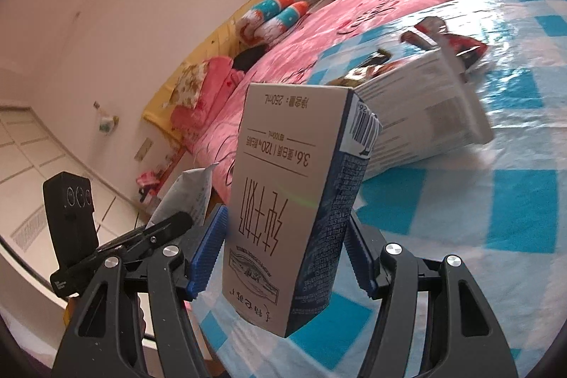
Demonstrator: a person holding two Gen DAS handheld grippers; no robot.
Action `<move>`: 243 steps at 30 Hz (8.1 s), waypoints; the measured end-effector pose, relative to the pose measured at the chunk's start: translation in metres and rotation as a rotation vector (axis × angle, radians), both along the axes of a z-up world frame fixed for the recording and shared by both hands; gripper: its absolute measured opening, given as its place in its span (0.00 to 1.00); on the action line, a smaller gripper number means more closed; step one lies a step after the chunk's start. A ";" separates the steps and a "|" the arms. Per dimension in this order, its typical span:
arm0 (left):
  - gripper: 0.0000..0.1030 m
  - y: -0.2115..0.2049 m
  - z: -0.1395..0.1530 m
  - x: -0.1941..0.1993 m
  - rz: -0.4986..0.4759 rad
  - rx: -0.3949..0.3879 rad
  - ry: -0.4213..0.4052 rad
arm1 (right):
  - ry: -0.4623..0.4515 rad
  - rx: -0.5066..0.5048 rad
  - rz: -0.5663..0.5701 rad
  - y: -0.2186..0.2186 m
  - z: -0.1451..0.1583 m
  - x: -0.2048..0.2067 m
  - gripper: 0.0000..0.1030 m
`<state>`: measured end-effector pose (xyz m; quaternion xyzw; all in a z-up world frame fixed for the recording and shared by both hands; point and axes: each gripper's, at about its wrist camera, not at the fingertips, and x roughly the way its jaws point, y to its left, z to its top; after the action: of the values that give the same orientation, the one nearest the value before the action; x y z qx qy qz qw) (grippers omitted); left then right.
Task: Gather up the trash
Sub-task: 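Carry the carton and pack over the orange bucket and open both tools, then move both open tools back to the remaining trash on the table, then grasp the gold coffee-mix packet and wrappers with the left tool, then grasp the red snack wrapper with the left tool on top of held packets, then grasp the blue Vinda tissue pack with the right tool while the left tool holds the wrappers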
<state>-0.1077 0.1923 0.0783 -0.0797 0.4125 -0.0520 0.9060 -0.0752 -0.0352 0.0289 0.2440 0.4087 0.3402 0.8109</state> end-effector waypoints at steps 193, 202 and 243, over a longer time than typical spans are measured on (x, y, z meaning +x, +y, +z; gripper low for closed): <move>0.65 -0.241 -0.049 0.283 -0.019 -0.006 0.263 | 0.010 -0.119 -0.412 -0.181 0.001 0.029 0.87; 0.47 -0.243 -0.057 0.286 -0.005 0.063 0.250 | 0.031 -0.151 -0.332 -0.167 -0.004 0.035 0.87; 0.39 -0.116 0.000 0.162 -0.040 -0.010 0.100 | -0.057 -0.551 -0.053 -0.053 -0.031 0.060 0.89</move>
<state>0.0541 0.0760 0.0781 -0.0786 0.4586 -0.0684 0.8825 -0.0156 -0.0884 -0.0019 0.0154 0.4561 0.2015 0.8667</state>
